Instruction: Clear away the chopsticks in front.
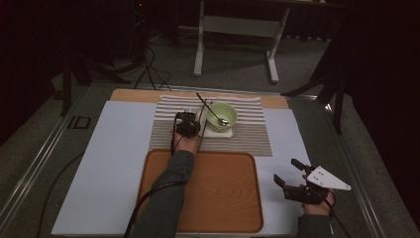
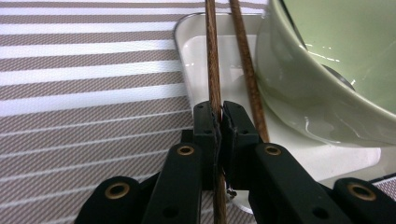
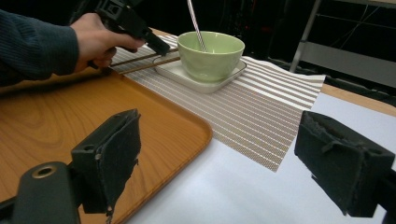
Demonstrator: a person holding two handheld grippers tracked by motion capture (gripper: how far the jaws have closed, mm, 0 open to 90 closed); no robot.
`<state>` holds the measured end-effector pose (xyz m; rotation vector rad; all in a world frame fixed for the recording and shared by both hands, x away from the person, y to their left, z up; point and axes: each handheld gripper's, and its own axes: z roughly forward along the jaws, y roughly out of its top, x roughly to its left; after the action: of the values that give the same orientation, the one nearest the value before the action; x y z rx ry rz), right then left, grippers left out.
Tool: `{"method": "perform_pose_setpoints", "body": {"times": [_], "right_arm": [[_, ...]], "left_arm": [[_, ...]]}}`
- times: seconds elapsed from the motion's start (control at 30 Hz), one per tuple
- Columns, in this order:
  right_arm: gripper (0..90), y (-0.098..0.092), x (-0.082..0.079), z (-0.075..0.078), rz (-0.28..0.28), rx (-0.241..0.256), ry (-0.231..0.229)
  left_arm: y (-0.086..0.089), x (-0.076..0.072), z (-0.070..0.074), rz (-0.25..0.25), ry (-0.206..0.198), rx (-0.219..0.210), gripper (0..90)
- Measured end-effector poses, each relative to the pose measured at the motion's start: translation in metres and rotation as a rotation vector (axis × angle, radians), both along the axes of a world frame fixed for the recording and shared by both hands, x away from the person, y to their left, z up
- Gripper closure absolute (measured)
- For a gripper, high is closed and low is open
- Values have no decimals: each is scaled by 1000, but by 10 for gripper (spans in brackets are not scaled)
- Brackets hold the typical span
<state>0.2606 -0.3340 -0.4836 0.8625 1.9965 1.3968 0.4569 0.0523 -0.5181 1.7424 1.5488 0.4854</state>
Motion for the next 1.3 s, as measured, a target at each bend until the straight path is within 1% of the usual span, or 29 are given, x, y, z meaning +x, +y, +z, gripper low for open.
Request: {"method": "perform_pose_setpoints", "body": {"times": [0.3,0.4,0.43,0.47,0.53,0.57,0.6,0.63,0.67,0.77,0.83,0.87,0.97,1.1,1.17,1.2,1.27,1.3], "right_arm": [[139,2,0,0,2,-6,-6],[139,3,0,0,3,-11,-5],[139,3,0,0,3,-11,-5],[139,3,0,0,2,-13,-3],[139,4,0,0,3,-13,-3],[139,4,0,0,4,-13,-5],[139,4,0,0,4,-13,-5],[139,4,0,0,4,-12,-5],[139,4,0,0,5,-13,-5],[139,5,0,0,4,-13,-5],[139,5,0,0,5,-13,-7],[139,5,0,1,5,-14,-6],[139,5,0,0,5,-14,-7],[139,5,0,1,6,-13,-9],[139,5,0,1,6,-13,-9],[139,5,0,1,7,-14,-10],[139,5,1,0,9,-13,-9],[139,6,1,0,8,-13,-7]], "left_arm": [[21,-20,7,27,-14,-17,857],[28,-29,11,39,-25,-17,857],[28,-29,11,39,-25,-17,857],[32,-34,15,43,-35,-16,857],[34,-36,16,47,-40,-20,857],[38,-42,21,51,-57,-16,857],[38,-42,21,51,-57,-16,857],[43,-47,26,52,-69,-6,857],[46,-50,28,56,-76,-4,857],[53,-56,34,72,-84,1,857],[57,-61,39,93,-90,4,857],[59,-65,41,112,-90,-3,857],[61,-76,43,134,-97,5,857],[63,-86,44,155,-103,0,857],[63,-86,44,155,-103,0,857],[64,-96,47,163,-114,14,857],[65,-103,48,181,-125,13,856],[65,-106,49,184,-129,20,856]]}}
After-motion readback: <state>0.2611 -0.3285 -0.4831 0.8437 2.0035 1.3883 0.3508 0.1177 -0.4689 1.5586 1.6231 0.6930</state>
